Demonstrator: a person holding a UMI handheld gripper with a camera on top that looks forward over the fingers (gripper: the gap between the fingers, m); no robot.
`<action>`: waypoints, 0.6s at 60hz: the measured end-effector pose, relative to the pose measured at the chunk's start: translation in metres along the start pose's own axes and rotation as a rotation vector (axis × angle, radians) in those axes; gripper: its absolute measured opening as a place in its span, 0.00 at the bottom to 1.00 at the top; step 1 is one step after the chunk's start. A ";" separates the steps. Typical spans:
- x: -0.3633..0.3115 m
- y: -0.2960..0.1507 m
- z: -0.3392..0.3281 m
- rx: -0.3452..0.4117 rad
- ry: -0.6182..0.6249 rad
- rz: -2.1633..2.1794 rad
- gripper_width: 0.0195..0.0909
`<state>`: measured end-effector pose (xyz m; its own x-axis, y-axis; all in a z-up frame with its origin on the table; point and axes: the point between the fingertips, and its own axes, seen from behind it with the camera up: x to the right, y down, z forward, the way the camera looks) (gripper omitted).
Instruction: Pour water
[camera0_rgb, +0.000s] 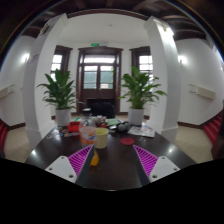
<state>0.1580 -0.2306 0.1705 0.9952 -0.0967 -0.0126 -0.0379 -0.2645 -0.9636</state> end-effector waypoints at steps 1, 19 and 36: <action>-0.005 0.001 0.000 -0.005 -0.018 0.000 0.81; -0.088 0.017 0.067 0.028 -0.186 -0.014 0.82; -0.109 0.005 0.132 0.044 -0.239 0.016 0.81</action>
<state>0.0610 -0.0949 0.1317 0.9877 0.1309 -0.0858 -0.0551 -0.2222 -0.9734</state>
